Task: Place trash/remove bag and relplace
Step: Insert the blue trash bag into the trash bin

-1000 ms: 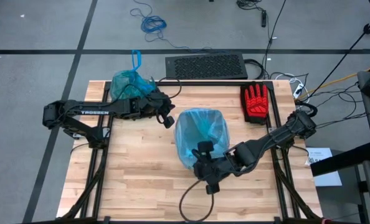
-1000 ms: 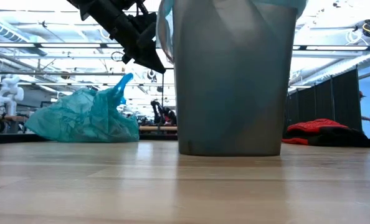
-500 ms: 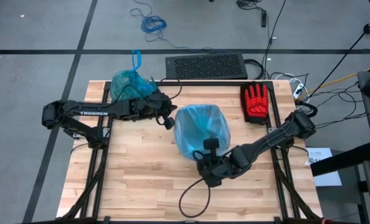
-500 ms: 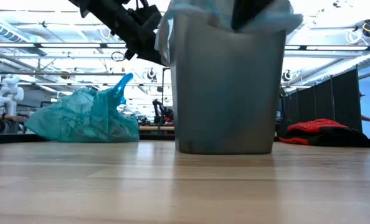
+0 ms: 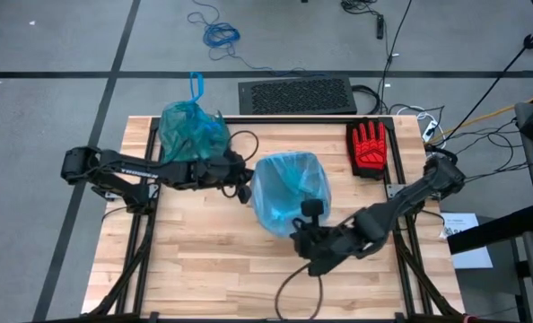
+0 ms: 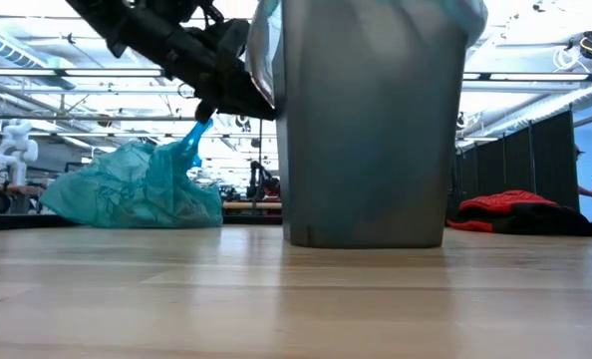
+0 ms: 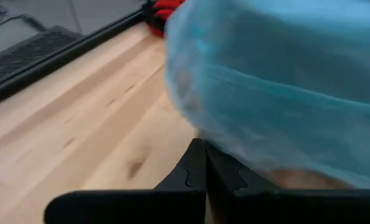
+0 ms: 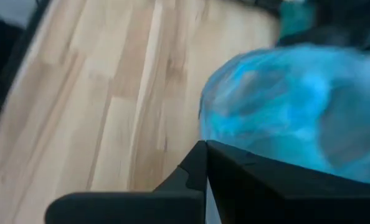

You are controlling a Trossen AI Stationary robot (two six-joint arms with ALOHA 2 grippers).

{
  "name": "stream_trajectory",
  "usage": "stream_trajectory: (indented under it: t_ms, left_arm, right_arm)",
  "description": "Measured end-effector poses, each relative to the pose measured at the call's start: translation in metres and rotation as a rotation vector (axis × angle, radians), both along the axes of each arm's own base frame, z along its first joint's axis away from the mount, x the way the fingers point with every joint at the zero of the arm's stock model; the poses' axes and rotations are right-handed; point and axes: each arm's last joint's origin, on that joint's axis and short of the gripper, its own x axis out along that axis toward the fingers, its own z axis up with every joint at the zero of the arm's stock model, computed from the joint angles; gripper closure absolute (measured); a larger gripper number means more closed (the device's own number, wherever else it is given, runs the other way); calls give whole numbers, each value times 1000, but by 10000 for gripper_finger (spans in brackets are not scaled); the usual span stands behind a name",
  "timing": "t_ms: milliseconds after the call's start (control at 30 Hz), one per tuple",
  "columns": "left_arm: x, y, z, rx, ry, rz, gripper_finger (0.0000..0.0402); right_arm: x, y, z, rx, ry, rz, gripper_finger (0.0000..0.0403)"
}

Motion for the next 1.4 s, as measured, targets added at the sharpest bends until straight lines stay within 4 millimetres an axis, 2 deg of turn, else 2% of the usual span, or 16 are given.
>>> stream_trajectory:
  t_ms: [167, 300, 400, 667, 800, 1033, 1200, 1400]
  left_arm:
    - [-4, -8, 1, -1, -40, -4, 402]
    - [-13, -9, 7, 44, -18, 66, 402]
    - [-20, -10, 11, 54, 3, 94, 402]
    - [-30, -20, 24, 102, -35, 109, 402]
    - [-30, -22, 26, 103, -45, 101, 402]
    - [-29, -39, 30, 97, -91, 20, 402]
    - [-28, -52, 34, 91, -139, -72, 402]
    - [-28, -57, 35, 84, -151, -117, 402]
  right_arm:
    - [-27, -5, 34, 2, -118, -17, 403]
    - [-42, -8, 50, 9, -187, -45, 403]
    - [-43, -7, 53, 30, -208, -52, 403]
    - [-23, 9, 19, 62, -137, 7, 403]
    - [-11, 19, 10, 119, -126, 81, 403]
    - [16, 13, -20, 103, -27, 57, 403]
    - [24, 7, -25, 97, -16, 35, 403]
    - [26, 3, -26, 123, 1, 39, 403]
